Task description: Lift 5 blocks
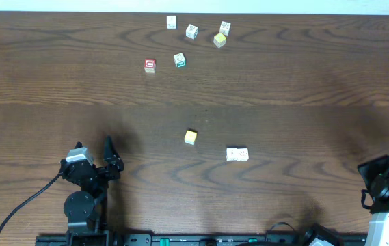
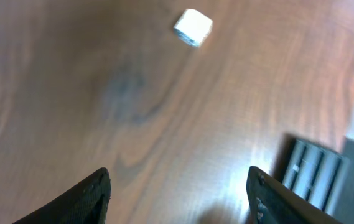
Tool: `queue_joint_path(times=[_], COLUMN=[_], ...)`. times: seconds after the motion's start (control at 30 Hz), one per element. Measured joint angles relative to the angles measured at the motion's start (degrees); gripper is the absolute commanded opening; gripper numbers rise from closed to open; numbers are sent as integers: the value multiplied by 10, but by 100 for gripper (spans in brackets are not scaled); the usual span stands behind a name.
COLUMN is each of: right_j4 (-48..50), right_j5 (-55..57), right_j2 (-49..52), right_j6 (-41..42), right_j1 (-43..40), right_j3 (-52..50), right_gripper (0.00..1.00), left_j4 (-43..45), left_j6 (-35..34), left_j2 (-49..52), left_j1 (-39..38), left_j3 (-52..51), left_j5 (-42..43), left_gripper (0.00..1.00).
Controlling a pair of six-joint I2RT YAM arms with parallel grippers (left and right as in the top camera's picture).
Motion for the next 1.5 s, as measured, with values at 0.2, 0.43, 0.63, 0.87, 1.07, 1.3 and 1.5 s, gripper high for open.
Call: queue_joint_path(times=[0.2,0.43,0.63,0.87,1.07,1.3,1.5], right_j4=[-8,11,58,126,181,247,274], right_j5=[28,34,31,9,-9,-26,-26], right_j2=[1,38,99,168,223,279,307], right_j6=[37,55,60,62,62,62,62], right_j1=[-52,-103,-126,-167,-173,-173,-174], right_j3=[-2,-2,-2,-2,-2,-2,-2], right_gripper=[73,73,73,72,70,70,70], left_j4=[0,0,0,0,0,0,0], left_j6=[0,0,0,0,0,0,0], left_j2=[0,0,0,0,0,0,0], left_j1=[0,0,0,0,0,0,0], left_j3=[0,0,0,0,0,0,0], left_j5=[0,0,0,0,0,0,0], left_gripper=[76,76,76,76,76,76,76])
